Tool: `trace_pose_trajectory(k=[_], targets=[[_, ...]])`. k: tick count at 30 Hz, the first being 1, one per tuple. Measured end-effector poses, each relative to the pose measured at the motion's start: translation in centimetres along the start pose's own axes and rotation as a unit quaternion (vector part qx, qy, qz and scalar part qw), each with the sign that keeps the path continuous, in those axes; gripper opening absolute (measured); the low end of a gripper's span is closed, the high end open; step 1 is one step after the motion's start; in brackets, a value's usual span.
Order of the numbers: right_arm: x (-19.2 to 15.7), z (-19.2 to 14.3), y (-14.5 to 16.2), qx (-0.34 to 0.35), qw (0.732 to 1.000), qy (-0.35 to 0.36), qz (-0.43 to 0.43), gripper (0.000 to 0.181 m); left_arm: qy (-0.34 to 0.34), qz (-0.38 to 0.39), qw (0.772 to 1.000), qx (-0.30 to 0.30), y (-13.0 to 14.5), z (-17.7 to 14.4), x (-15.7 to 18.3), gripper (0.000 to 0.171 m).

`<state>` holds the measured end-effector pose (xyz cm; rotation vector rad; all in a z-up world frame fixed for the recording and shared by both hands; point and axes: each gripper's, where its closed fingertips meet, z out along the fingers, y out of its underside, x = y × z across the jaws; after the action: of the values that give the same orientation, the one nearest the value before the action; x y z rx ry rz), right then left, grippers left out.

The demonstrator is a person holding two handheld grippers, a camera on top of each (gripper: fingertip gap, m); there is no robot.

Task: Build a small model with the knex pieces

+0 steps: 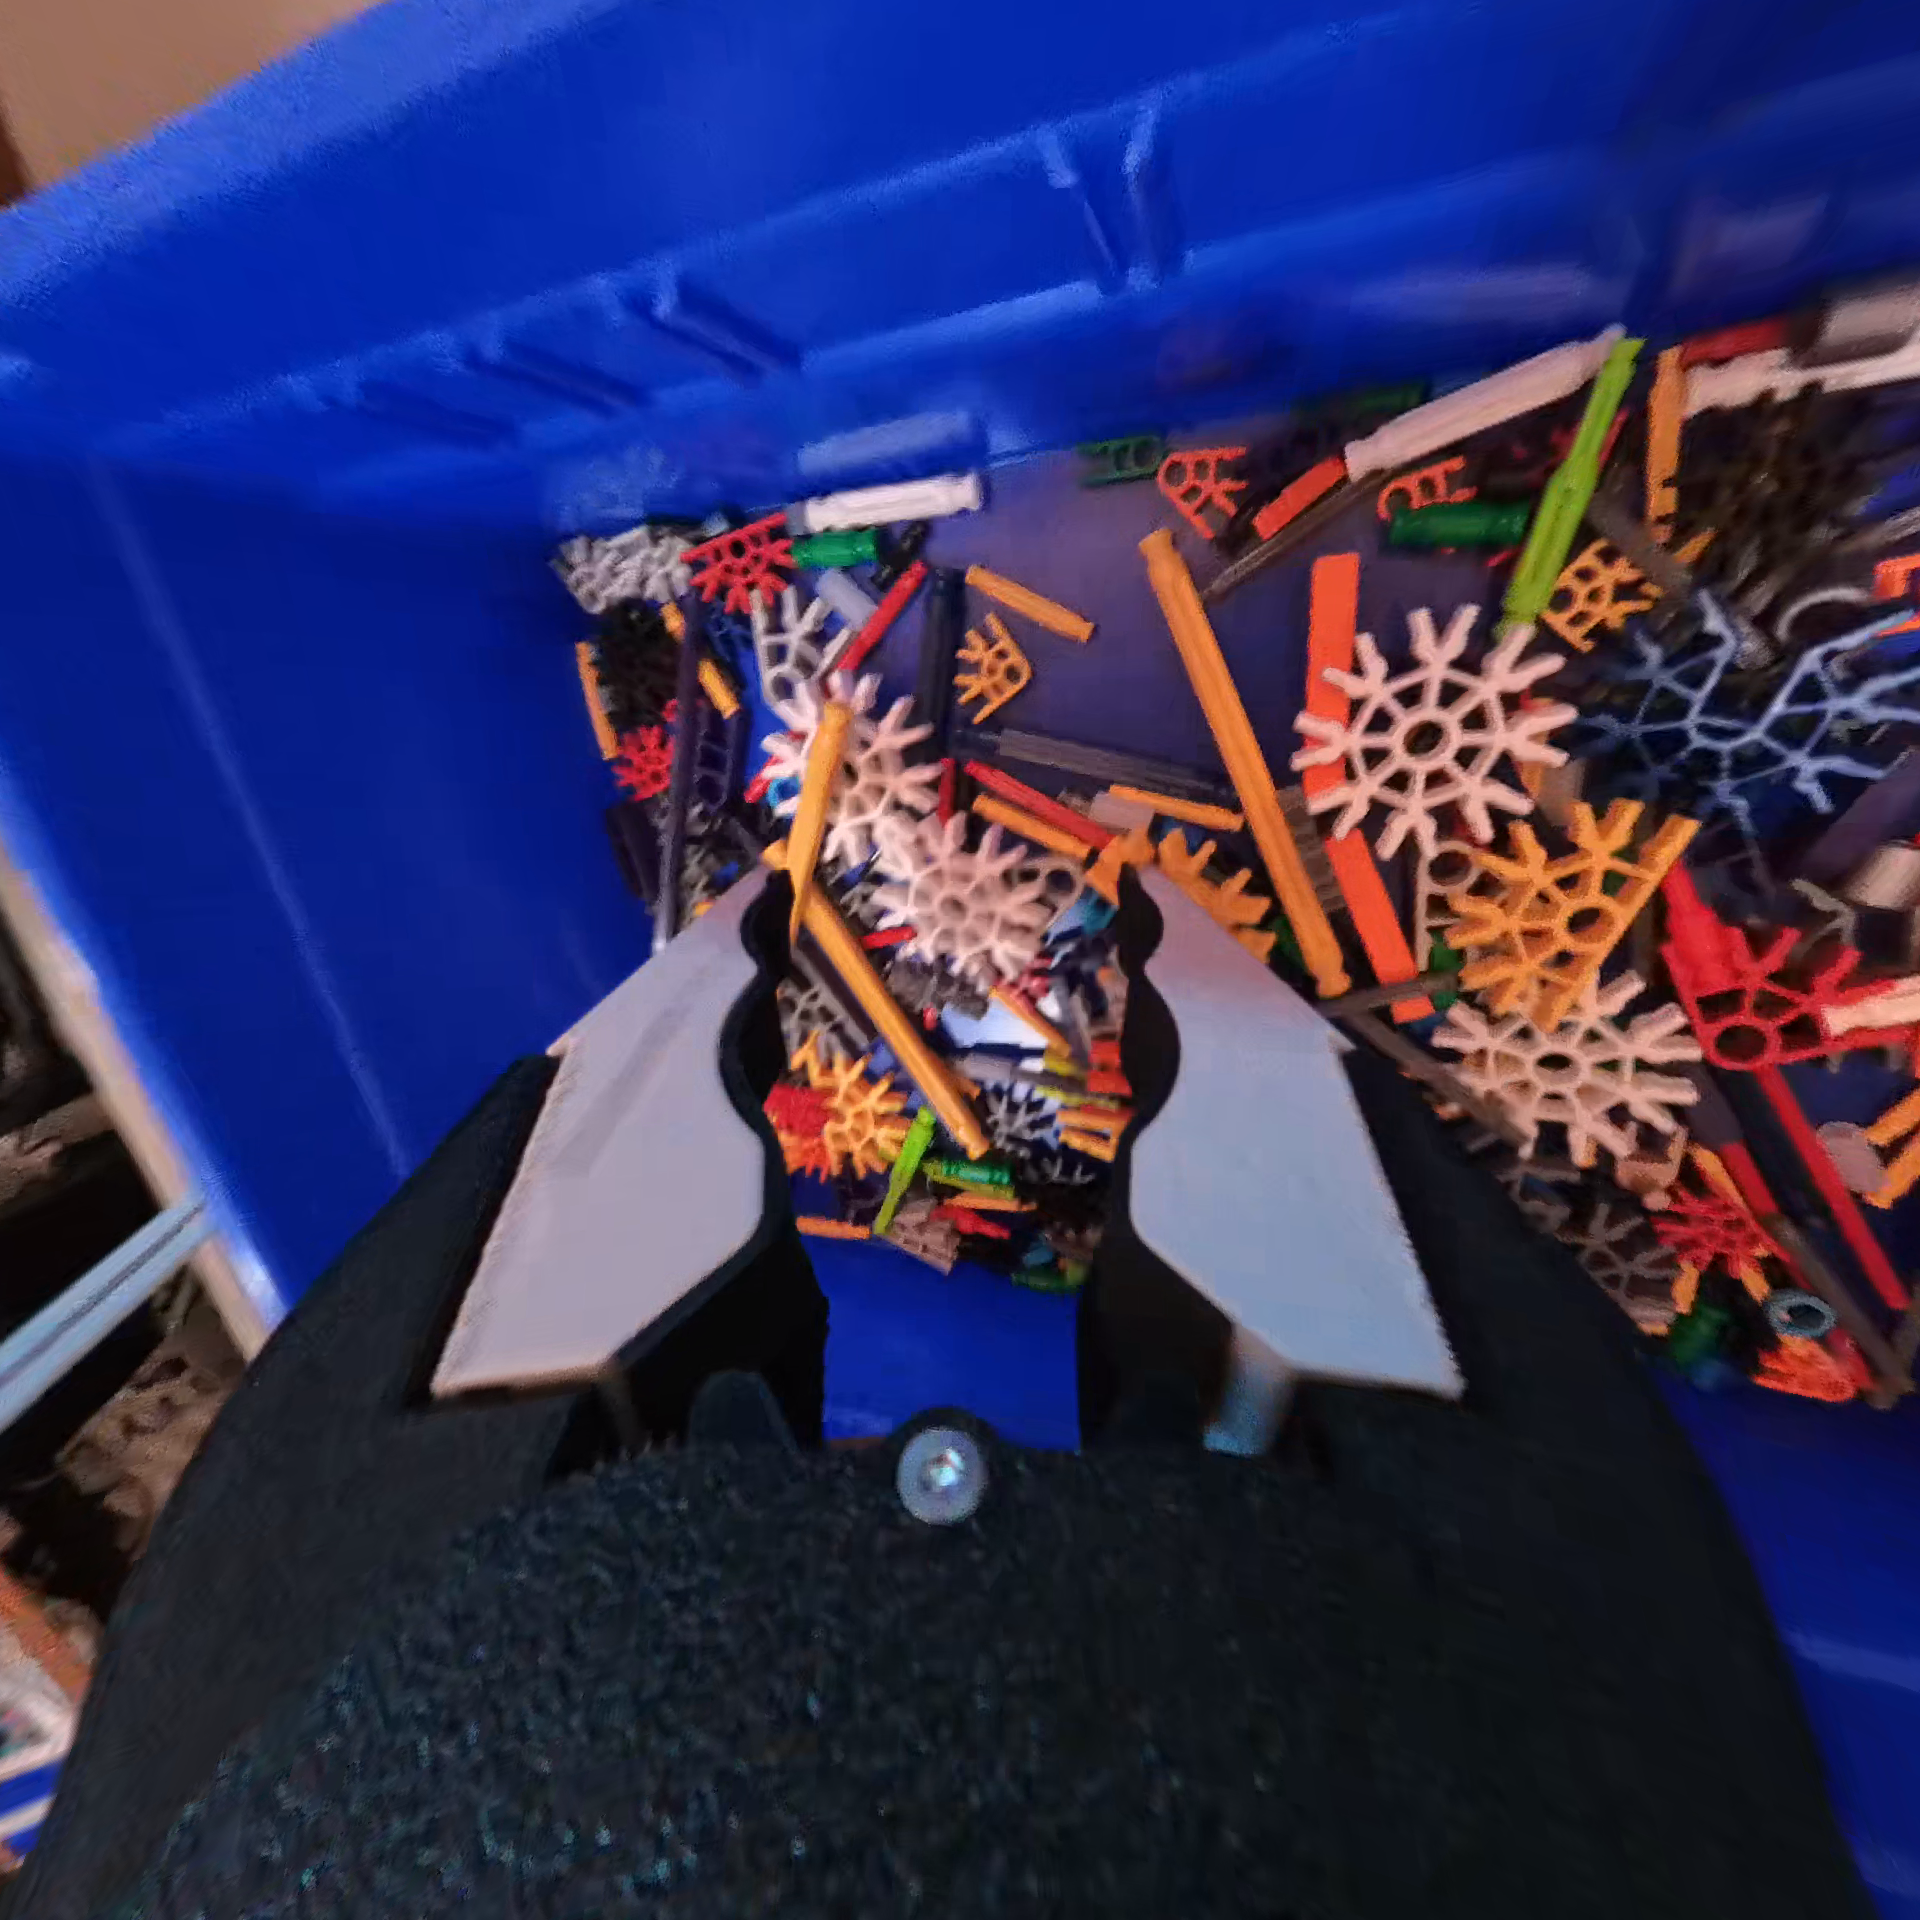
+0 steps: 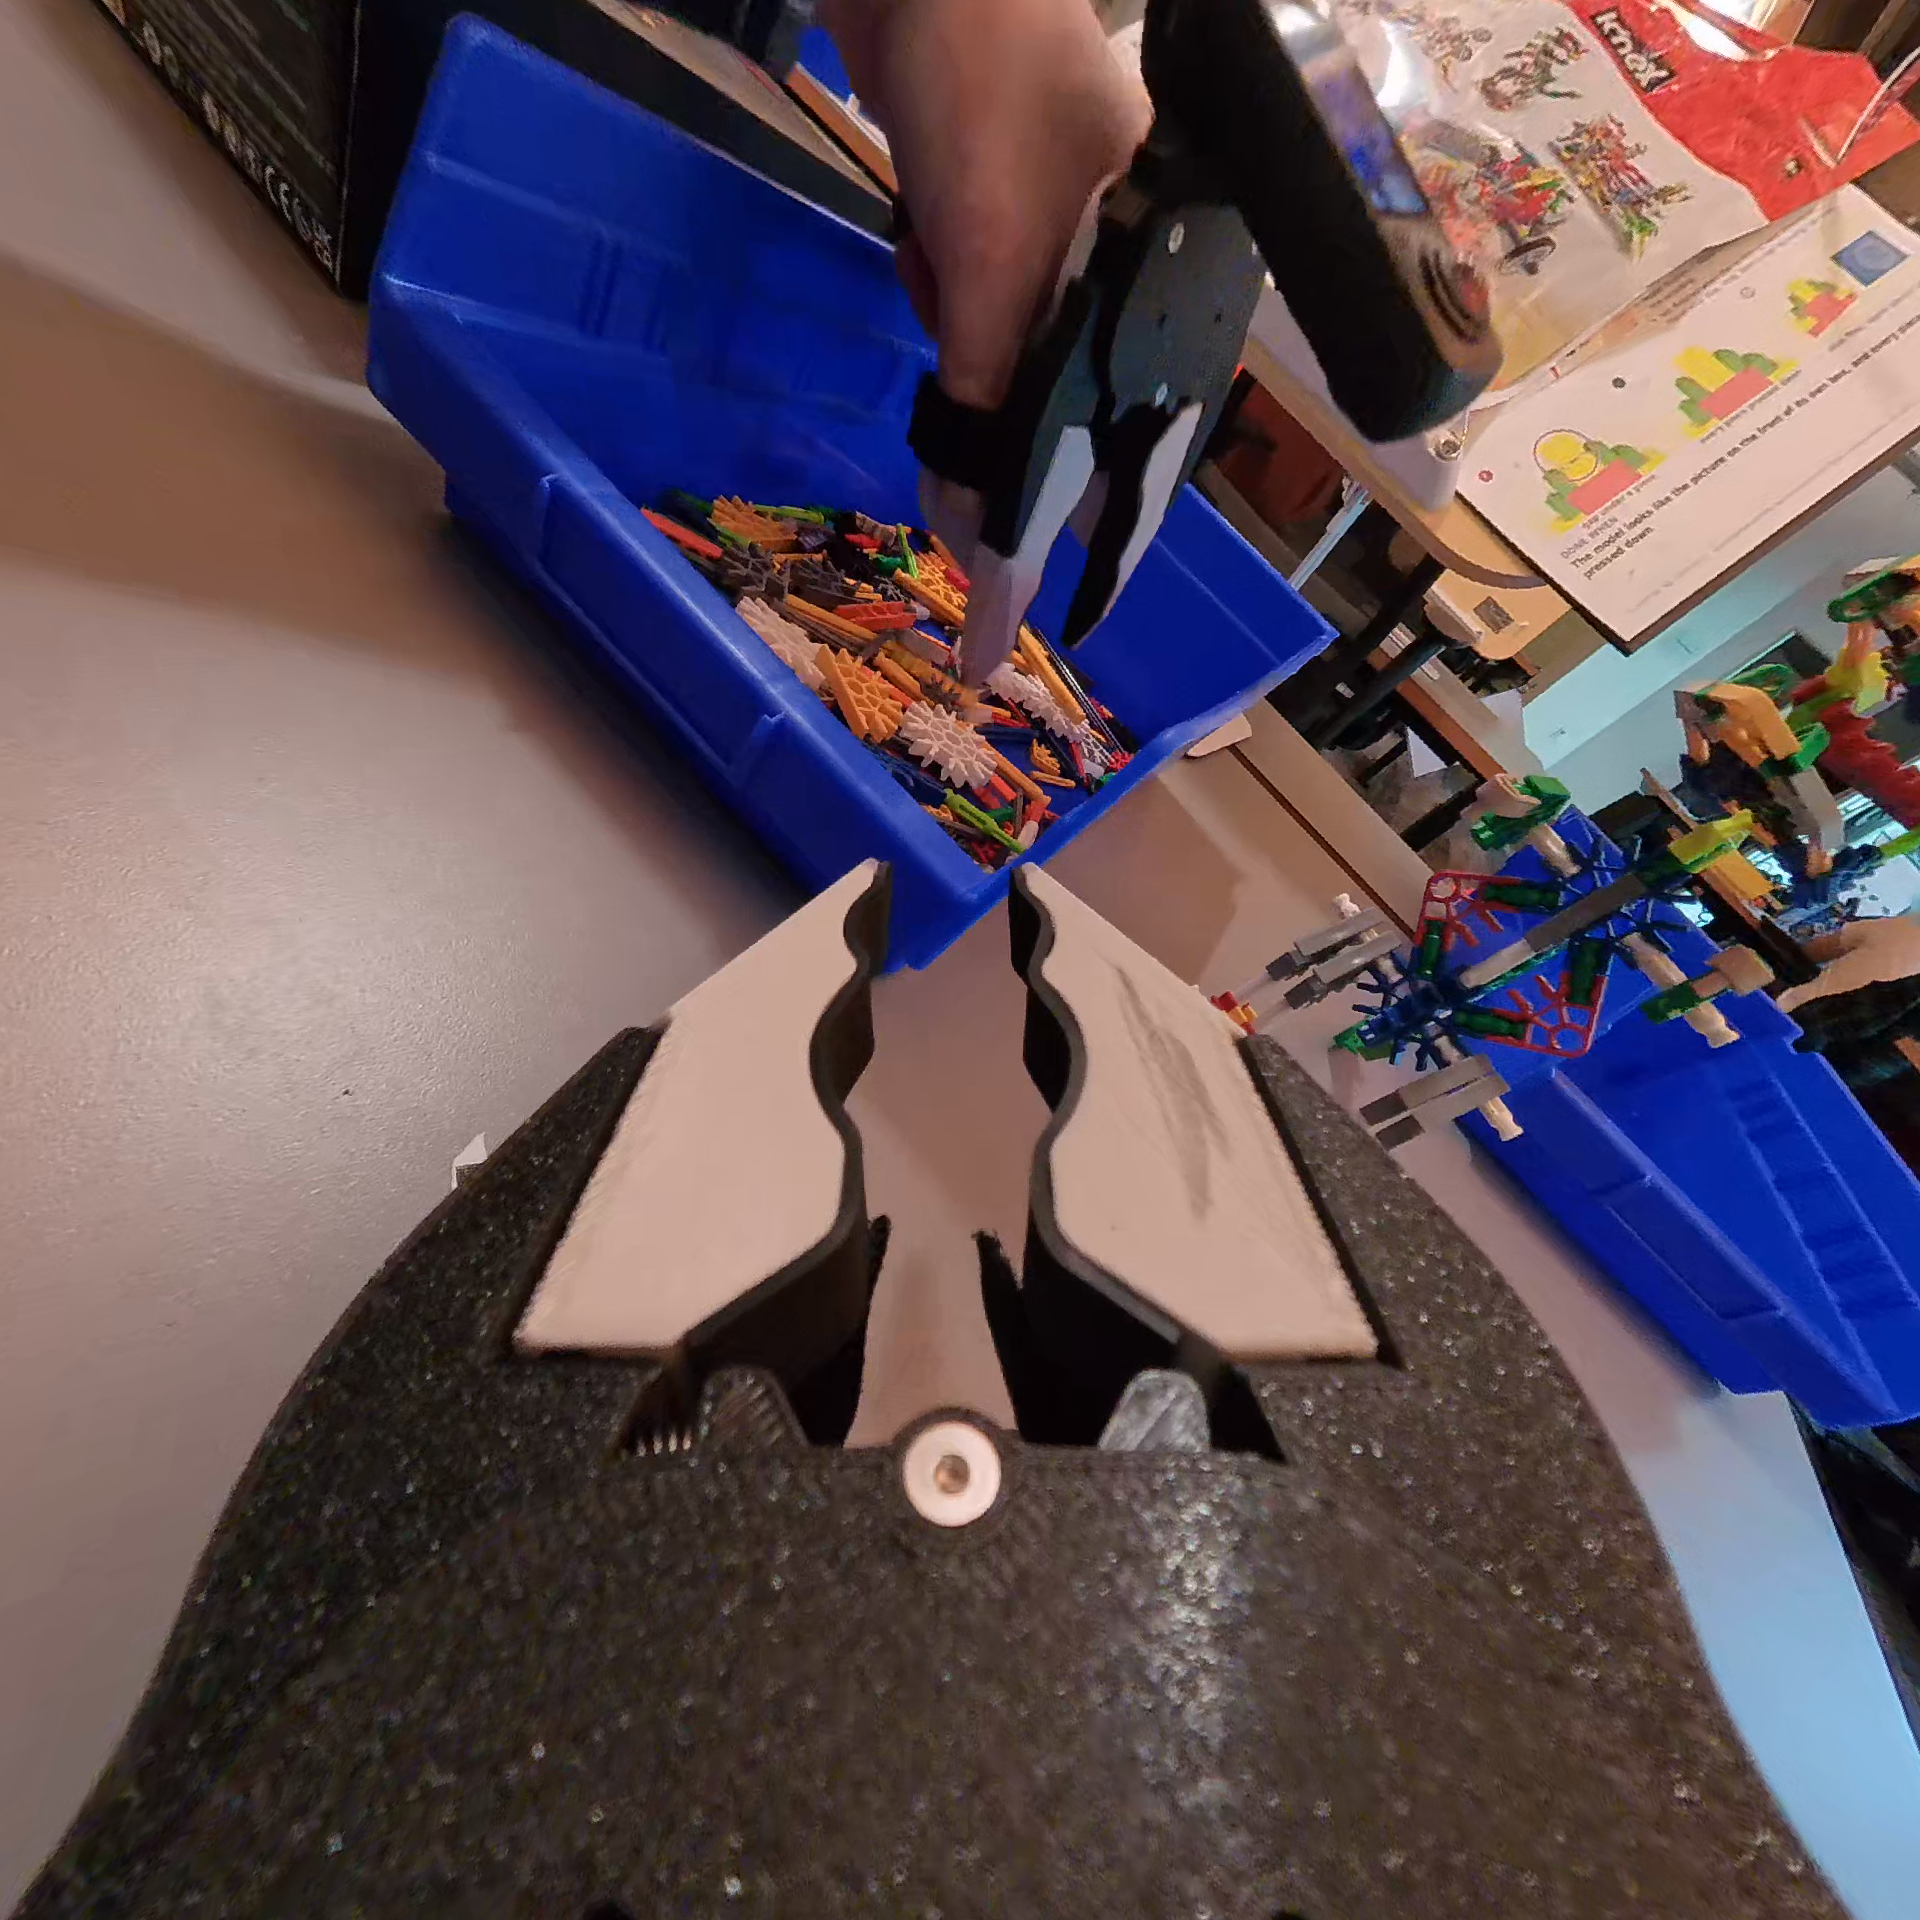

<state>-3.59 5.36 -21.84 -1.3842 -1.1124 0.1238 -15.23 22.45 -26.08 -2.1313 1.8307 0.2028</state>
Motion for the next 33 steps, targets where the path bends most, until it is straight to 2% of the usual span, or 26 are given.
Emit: trace_pose_trajectory(k=[1, 4, 8, 11, 14, 26, 31, 33], targets=[[-0.1, 0.0, 0.0, -0.001, 1.0, 0.0, -0.001, 0.022, 0.02, -0.002, 1.0, 0.008, -0.5, 0.5, 0.5, 0.051], [-0.1, 0.0, 0.1, -0.002, 1.0, 0.0, -0.003, 0.022, 0.053, -0.001, 0.999, 0.011, -1.1, 1.2, 1.0, 0.05], [0.0, 0.1, 0.2, -0.004, 1.0, 0.001, -0.002, 0.022, 0.065, -0.006, 0.998, 0.019, -1.5, 1.3, 1.0, 0.04], [0.0, 0.2, 0.3, -0.006, 1.0, 0.001, -0.005, 0.022, 0.055, -0.002, 0.998, 0.025, -1.5, 1.1, 0.7, 0.006], [0.2, 0.2, 0.4, -0.01, 1.0, 0.003, -0.006, 0.022, 0.061, 0.01, 0.997, 0.04, -1.8, 0.9, 1.4, 0.0], [0.9, 0.0, 0.4, -0.025, 0.999, 0.008, -0.019, 0.022, 0.117, 0.052, 0.991, 0.039, -1.7, -0.7, 5.4, 0.002], [1.3, -0.1, 0.3, -0.029, 0.999, 0.01, -0.02, 0.022, 0.102, 0.034, 0.993, 0.039, -1.6, -0.1, 4.9, 0.045], [1.4, 0.0, 0.5, -0.033, 0.999, 0.011, -0.025, 0.022, 0.106, 0.034, 0.993, 0.03, -1.4, 0.4, 5.2, 0.051]])
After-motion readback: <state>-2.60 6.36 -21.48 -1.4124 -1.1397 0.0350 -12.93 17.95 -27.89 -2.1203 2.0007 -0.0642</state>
